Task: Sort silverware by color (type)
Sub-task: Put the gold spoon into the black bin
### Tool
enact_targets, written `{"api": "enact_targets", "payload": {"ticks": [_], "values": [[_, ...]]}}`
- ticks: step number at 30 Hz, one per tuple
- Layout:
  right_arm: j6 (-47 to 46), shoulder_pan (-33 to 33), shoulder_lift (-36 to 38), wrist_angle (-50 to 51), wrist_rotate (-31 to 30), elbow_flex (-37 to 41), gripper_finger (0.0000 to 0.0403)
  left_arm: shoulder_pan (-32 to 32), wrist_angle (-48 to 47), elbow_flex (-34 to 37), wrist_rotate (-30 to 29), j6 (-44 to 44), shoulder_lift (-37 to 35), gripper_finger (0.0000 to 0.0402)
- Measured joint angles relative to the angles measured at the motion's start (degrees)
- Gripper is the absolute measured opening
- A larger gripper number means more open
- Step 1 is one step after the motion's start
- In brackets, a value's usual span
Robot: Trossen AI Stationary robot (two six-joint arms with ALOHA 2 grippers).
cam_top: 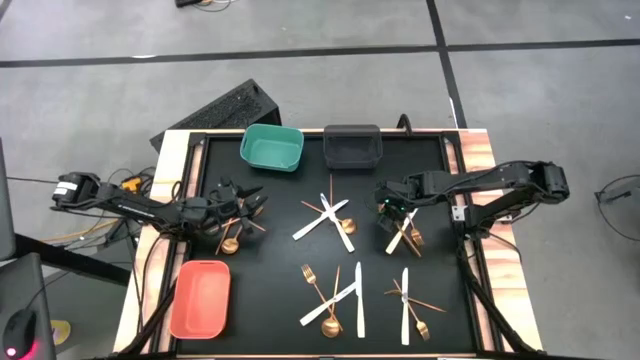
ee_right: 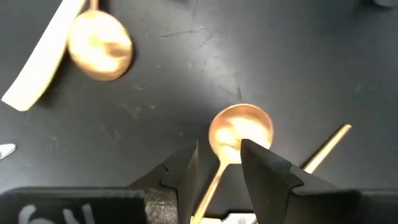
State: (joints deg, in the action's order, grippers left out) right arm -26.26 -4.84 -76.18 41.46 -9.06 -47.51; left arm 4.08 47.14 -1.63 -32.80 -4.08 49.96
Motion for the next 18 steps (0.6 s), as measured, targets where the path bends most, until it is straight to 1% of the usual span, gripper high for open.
{"api": "enact_targets", "payload": {"ticks": [3,5,9,12,15,18], "values": [[0.6,0.1,0.0,0.0,0.2,0.0,0.0152,-0.1,0.6,0.0,-1.3,0.0,0.5,0.016],[-0.8,-0.1,0.0,0.0,0.1,0.0,0.0152,-0.4,0.9,0.0,-1.4,0.0,0.8,0.016],[-5.7,1.4,-0.2,0.0,0.0,0.0,0.0152,-0.4,1.9,0.0,1.3,-0.7,0.8,0.016],[-9.5,4.4,-0.8,0.4,0.0,0.0,0.0152,-0.4,1.4,0.0,2.8,-1.9,0.8,0.016],[-12.9,8.4,-0.7,1.5,-0.2,0.0,0.0152,-0.4,-1.2,0.0,4.0,-2.9,0.8,0.016],[-18.1,12.0,-0.8,4.9,-3.4,0.0,0.0152,-0.4,-3.2,0.0,4.0,-4.0,0.8,0.016]]}}
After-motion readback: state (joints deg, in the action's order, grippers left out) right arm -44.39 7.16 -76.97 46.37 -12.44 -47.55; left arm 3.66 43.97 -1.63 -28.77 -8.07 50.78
